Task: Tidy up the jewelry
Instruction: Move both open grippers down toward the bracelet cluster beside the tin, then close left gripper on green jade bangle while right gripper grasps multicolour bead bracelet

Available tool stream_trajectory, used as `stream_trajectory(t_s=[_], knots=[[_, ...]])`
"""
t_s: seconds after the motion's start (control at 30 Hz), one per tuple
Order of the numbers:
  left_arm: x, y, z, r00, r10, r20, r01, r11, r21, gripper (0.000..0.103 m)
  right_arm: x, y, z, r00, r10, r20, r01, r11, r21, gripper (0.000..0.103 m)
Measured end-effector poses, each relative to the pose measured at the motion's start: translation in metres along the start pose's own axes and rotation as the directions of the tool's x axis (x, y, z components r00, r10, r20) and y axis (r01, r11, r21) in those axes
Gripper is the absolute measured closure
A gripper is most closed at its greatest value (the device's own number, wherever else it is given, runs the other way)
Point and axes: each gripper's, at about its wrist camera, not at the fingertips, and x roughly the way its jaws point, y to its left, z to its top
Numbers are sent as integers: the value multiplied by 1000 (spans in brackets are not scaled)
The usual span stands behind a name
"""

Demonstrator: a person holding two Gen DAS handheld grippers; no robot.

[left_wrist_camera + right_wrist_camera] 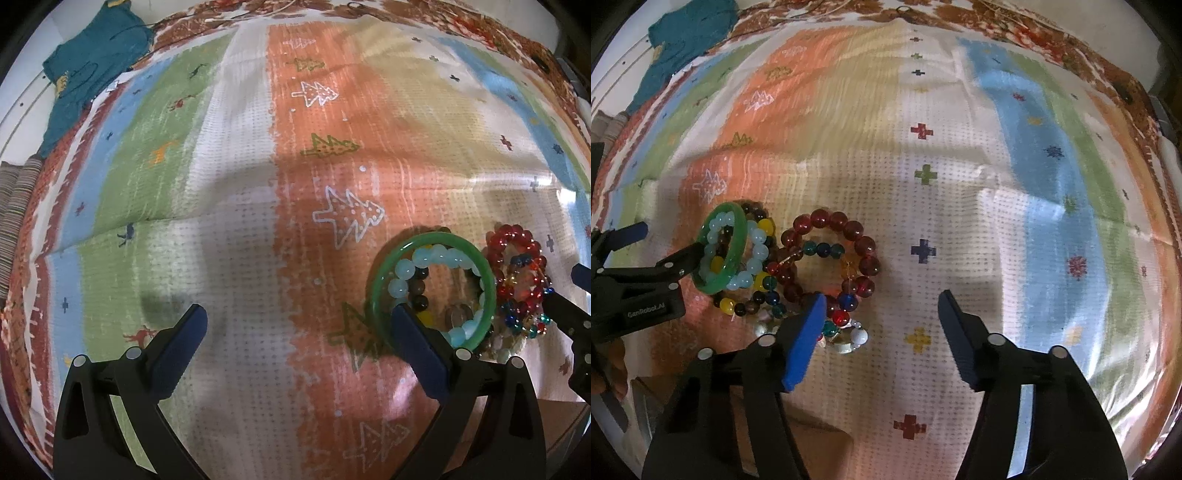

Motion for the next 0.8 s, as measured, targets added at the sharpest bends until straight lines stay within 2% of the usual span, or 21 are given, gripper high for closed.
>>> stream_trajectory(t_s=[0.07, 0.2, 0.33, 0.5, 0.57, 0.63, 0.8], knots=[[4, -1, -1, 1000, 2, -10, -2, 1000, 2, 5, 3, 0, 0, 1000, 6, -8, -6, 1000, -3, 57], [7, 0, 0, 1000, -1, -9, 1, 1000, 2, 9, 6, 1, -1, 1000, 28, -12, -29, 999, -17, 68], [3, -6, -1, 1000, -18, 2, 18, 1000, 14, 27, 9, 3, 0, 997, 70, -18, -70, 997, -21, 86], [-2, -14, -1, 1000, -23, 9, 23, 1000, 19, 62, 10, 3, 2, 996, 93, -17, -93, 995, -20, 90], [-2, -15, -1, 1000, -21, 12, 21, 999, 25, 82, 9, 3, 2, 995, 95, -16, -96, 995, -20, 93], [-3, -15, -1, 1000, -20, 11, 20, 999, 27, 96, 8, 5, 1, 996, 87, -13, -87, 996, -32, 93], [-6, -12, 0, 999, -32, 17, 32, 999, 14, 96, 1, 4, -2, 998, 61, 11, -61, 997, -44, 93]])
